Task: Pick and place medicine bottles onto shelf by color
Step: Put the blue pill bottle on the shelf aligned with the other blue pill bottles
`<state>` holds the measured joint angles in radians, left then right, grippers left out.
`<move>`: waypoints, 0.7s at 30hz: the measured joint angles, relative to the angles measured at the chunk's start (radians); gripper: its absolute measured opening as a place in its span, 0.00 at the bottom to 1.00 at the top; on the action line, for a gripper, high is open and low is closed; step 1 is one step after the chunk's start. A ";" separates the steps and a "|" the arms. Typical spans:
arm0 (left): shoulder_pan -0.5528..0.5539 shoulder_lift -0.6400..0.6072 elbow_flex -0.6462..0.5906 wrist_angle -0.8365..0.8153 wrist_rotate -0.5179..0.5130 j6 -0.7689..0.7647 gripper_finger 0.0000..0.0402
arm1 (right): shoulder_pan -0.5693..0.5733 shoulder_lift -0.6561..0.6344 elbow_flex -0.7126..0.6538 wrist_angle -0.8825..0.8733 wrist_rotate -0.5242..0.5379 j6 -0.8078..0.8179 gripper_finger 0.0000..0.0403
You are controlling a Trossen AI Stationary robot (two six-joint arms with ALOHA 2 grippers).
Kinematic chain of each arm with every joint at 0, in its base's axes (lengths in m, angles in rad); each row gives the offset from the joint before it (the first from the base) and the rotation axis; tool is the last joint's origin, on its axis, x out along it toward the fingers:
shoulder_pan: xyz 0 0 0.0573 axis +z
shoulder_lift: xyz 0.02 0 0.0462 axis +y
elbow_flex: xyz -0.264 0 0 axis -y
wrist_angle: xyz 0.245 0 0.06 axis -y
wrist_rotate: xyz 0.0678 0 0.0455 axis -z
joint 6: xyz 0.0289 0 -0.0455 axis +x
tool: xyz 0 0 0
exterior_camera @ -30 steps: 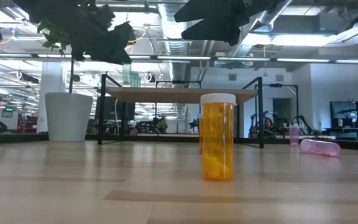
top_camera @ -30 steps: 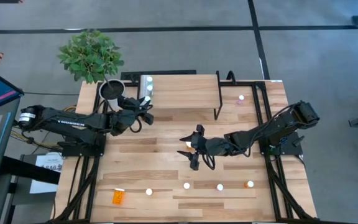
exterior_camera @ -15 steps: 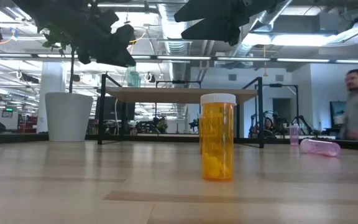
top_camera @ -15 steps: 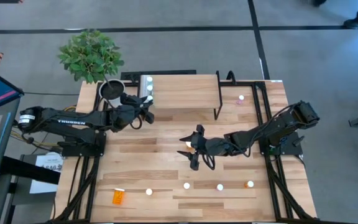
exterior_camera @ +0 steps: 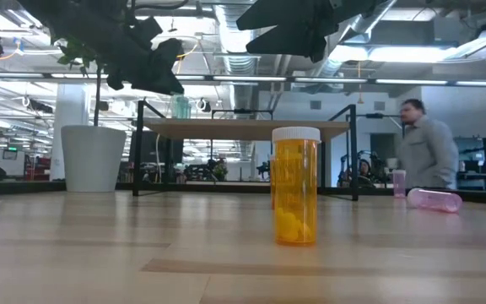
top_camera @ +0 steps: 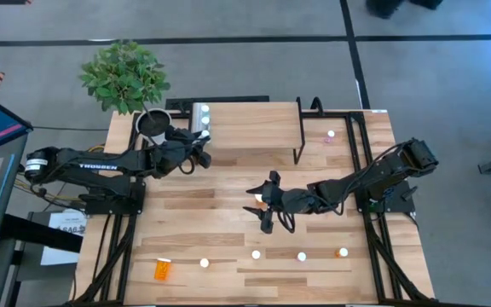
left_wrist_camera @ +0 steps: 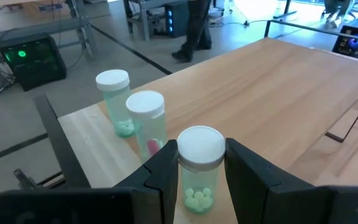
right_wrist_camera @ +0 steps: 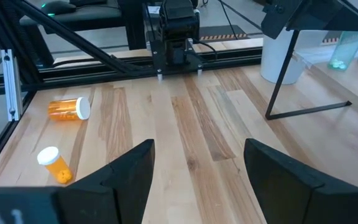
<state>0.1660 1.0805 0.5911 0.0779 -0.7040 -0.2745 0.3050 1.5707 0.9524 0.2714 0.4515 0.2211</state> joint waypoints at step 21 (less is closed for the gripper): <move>0.006 0.000 0.001 -0.022 0.000 0.003 0.30 | 0.000 0.000 0.000 -0.001 0.000 0.008 0.67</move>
<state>0.1722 1.0808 0.5916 0.0563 -0.7045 -0.2714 0.3050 1.5707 0.9524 0.2707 0.4511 0.2287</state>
